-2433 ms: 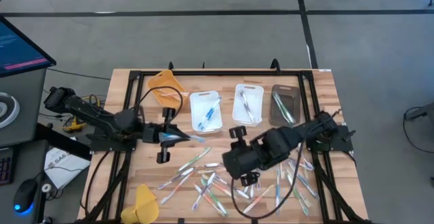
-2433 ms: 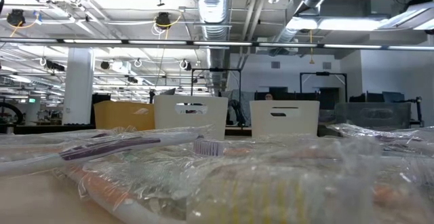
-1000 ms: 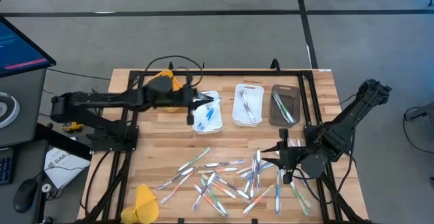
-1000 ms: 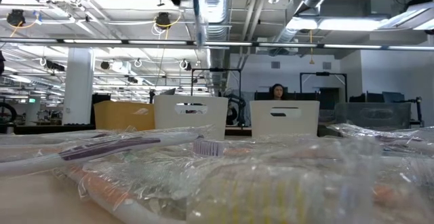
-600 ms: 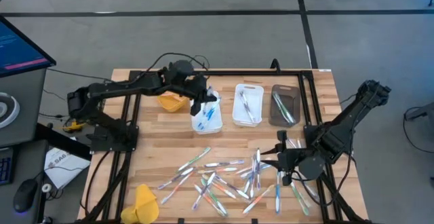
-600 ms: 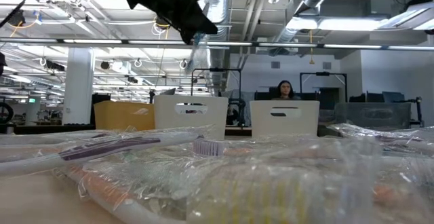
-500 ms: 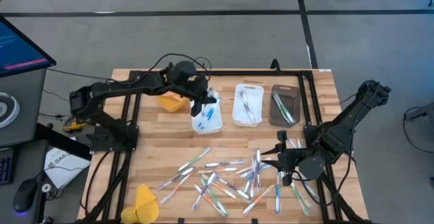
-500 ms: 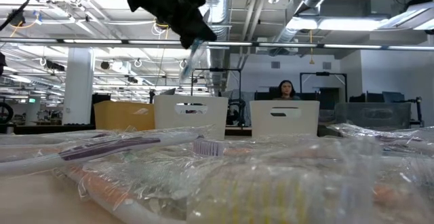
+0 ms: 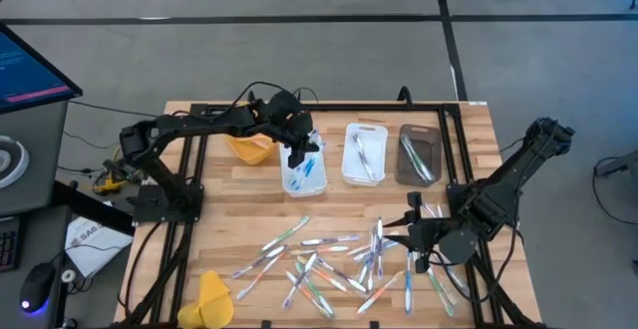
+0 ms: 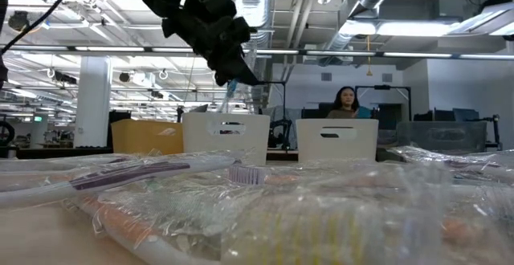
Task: Pick & Place Toothbrushes
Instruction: Put the blue toothbrush into the left white bin
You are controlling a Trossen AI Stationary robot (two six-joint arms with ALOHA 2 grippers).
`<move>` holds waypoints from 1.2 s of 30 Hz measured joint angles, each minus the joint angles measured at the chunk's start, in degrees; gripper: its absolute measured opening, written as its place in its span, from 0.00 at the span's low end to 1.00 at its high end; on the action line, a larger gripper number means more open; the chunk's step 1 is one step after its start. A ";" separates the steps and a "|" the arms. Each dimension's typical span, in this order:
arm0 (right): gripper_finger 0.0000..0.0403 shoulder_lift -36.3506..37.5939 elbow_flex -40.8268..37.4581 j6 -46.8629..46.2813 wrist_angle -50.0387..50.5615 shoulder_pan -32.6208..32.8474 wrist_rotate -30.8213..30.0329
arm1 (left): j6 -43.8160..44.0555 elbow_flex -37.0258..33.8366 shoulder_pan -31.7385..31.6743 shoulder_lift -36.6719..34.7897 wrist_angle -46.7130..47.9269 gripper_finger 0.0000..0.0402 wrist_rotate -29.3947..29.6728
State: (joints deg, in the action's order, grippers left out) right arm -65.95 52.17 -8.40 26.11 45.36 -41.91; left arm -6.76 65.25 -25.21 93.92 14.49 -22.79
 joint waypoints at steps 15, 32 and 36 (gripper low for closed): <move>0.25 0.00 0.00 -0.02 0.00 0.00 0.00 | 4.08 -0.02 -0.64 3.43 0.32 0.09 -0.01; 0.25 0.00 0.02 -0.16 0.00 0.00 -0.02 | 5.77 -0.09 -0.64 3.34 3.62 0.12 0.01; 0.25 0.00 0.02 -0.15 0.00 0.00 -0.02 | 5.77 -0.92 -0.59 3.29 3.54 0.19 0.00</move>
State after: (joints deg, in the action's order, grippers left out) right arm -65.95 52.18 -8.56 26.11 45.36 -41.93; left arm -0.99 64.33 -25.80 97.21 18.03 -22.79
